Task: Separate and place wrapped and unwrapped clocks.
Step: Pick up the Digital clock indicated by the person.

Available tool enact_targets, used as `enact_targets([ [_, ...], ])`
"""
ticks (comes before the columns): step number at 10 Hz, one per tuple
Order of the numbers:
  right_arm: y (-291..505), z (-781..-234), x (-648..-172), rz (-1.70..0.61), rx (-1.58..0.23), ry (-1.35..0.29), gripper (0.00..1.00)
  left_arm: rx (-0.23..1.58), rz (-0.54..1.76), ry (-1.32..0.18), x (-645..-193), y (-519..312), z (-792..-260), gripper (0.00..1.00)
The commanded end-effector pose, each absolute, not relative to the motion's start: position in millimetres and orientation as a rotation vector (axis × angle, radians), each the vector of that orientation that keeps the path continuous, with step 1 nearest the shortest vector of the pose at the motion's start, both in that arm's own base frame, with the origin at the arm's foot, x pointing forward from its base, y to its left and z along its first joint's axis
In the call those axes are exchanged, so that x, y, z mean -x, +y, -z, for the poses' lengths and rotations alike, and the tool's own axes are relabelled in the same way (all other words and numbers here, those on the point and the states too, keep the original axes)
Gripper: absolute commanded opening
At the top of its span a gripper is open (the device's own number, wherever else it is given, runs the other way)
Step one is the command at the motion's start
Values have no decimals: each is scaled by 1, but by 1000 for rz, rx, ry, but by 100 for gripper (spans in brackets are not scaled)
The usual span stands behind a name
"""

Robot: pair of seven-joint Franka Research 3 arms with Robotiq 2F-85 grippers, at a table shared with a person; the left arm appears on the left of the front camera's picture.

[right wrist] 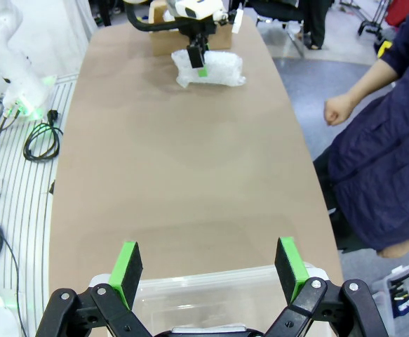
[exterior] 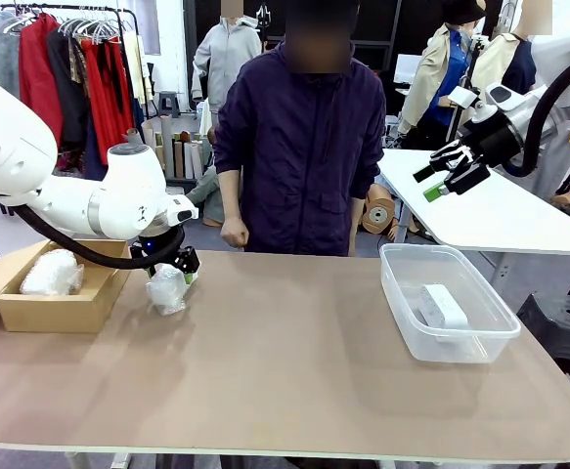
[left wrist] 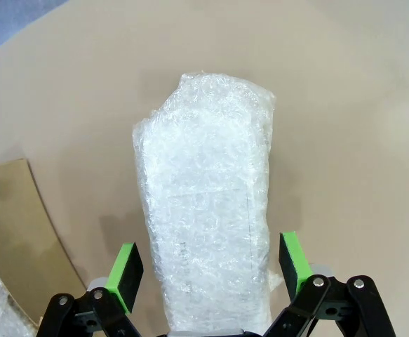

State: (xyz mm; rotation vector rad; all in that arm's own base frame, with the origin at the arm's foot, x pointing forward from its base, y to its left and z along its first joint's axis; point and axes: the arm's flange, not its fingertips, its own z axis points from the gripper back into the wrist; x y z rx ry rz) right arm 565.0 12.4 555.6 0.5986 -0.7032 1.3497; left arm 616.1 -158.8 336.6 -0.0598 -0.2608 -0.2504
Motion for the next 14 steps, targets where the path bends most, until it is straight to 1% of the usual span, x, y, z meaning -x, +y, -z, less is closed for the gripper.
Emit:
enact_targets([
  [1,13,-557,-564,-1355,-598,-704,100,60,234,-262,-616,-158,-338,100],
  [2,13,-557,-564,-1355,-598,-704,100,60,234,-262,-616,-158,-338,100],
  [3,13,-557,-564,-1355,-598,-704,100,60,250,-261,-616,-159,-337,82],
  [4,13,-557,-564,-1355,-598,-704,100,29,253,-254,-616,-161,-337,62],
  [7,13,-557,-564,-1355,-598,-704,100,24,292,-238,-616,-171,-343,2],
  [8,13,-557,-564,-1355,-598,-704,100,23,319,-221,-615,-175,-346,0],
  [10,13,-557,-564,-1355,-598,-704,100,29,360,-178,-616,-186,-356,0],
  [11,13,-557,-564,-1355,-598,-704,100,63,402,-126,-619,-193,-367,0],
  [13,13,-557,-564,-1355,-598,-704,100,132,493,-94,-623,-213,-402,0],
  [14,13,-557,-564,-1355,-598,-704,100,135,526,-98,-627,-222,-420,0],
])
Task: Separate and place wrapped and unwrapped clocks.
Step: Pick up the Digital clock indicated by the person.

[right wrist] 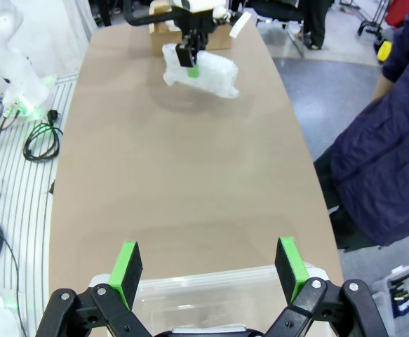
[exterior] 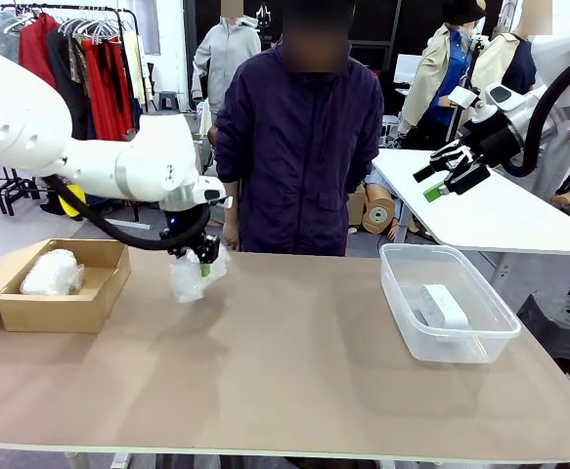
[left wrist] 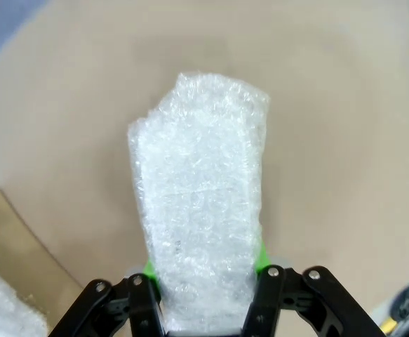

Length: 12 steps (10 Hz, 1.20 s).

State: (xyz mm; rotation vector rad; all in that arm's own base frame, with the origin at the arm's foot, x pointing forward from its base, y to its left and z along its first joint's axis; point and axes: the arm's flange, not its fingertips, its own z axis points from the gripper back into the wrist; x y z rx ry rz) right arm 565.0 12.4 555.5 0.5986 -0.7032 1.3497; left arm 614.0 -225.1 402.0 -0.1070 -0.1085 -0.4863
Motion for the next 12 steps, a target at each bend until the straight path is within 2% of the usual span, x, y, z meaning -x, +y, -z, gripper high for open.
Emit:
enact_targets([
  [1,13,-557,-564,-1355,-598,-704,100,125,550,-98,-631,-232,-438,0],
  [6,13,-557,-564,-1355,-598,-704,100,-63,559,-138,-656,-297,-524,0],
  [12,13,-557,-564,-1355,-598,-704,100,-89,502,-201,-641,-311,-599,0],
])
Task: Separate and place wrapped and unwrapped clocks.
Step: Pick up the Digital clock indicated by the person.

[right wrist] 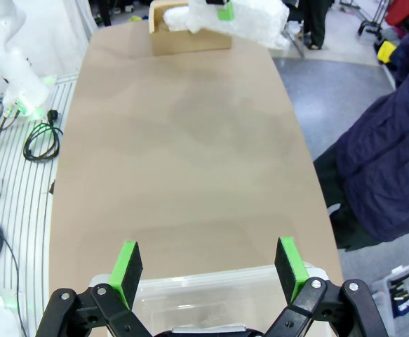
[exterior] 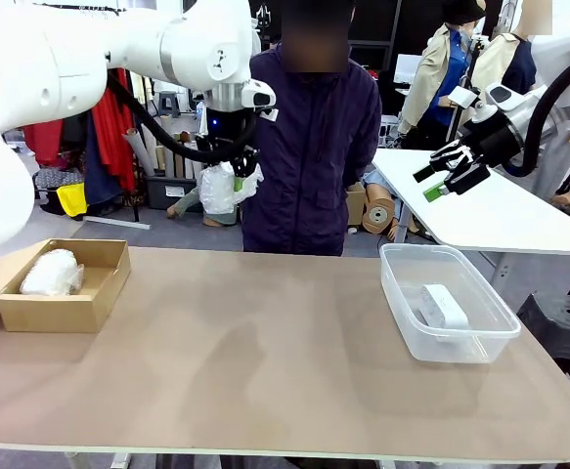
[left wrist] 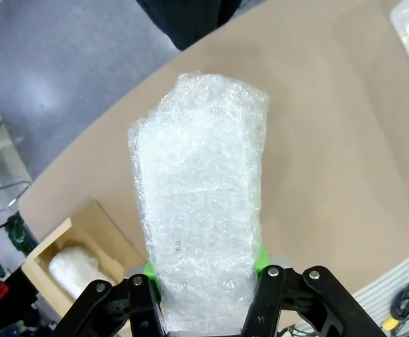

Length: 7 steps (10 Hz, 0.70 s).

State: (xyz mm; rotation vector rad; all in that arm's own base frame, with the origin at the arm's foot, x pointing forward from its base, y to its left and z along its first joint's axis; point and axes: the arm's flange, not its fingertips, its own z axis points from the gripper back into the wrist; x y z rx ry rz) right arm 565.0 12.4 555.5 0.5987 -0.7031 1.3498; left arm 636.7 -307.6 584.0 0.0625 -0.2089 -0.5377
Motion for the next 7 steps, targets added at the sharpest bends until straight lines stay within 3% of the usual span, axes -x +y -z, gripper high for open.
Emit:
enact_targets([
  [1,13,-557,-564,-1355,-598,-704,100,-83,488,-214,-634,-308,-611,0],
  [7,13,-557,-564,-1355,-598,-704,100,-134,502,-364,-623,-307,-637,0],
])
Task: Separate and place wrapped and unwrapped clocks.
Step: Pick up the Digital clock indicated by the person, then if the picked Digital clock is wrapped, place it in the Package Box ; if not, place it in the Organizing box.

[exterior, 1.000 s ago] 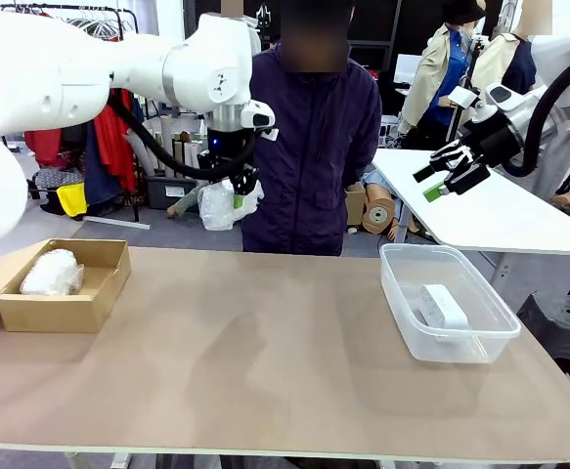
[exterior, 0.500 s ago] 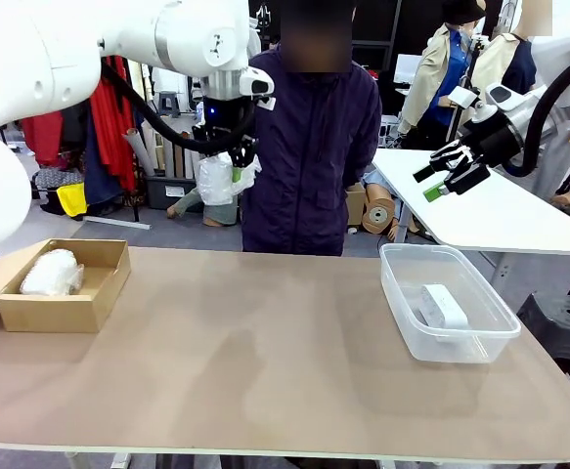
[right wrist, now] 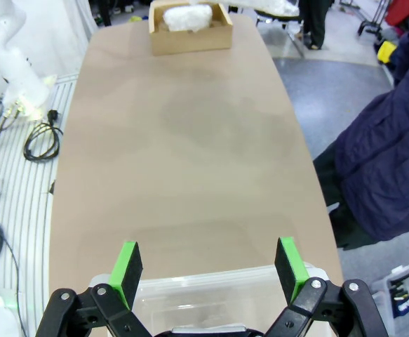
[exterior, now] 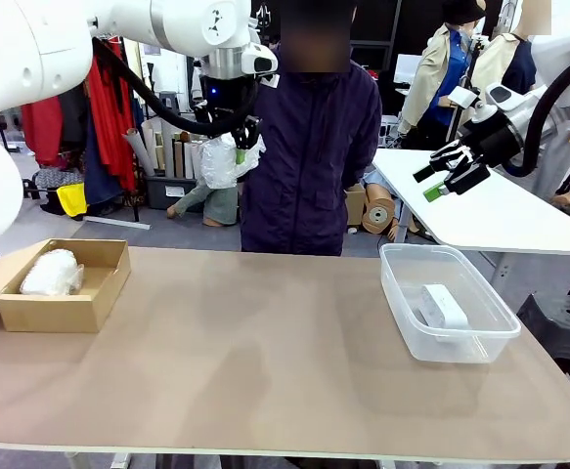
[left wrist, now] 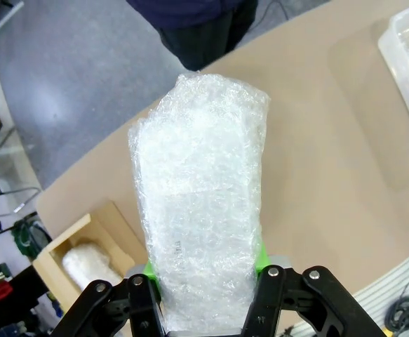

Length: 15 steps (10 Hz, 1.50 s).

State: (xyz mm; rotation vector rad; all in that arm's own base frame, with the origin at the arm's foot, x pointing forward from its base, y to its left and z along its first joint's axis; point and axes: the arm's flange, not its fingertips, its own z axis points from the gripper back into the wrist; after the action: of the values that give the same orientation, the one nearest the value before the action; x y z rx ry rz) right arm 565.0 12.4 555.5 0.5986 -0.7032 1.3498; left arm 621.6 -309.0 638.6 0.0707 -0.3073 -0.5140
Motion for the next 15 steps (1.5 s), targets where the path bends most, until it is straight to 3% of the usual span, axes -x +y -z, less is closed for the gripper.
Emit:
enact_targets([
  [1,13,-557,-564,-1355,-598,-704,100,-50,510,-281,-619,-308,-638,0],
  [15,13,-557,-564,-1355,-598,-704,100,-50,510,-281,-619,-308,-638,0],
])
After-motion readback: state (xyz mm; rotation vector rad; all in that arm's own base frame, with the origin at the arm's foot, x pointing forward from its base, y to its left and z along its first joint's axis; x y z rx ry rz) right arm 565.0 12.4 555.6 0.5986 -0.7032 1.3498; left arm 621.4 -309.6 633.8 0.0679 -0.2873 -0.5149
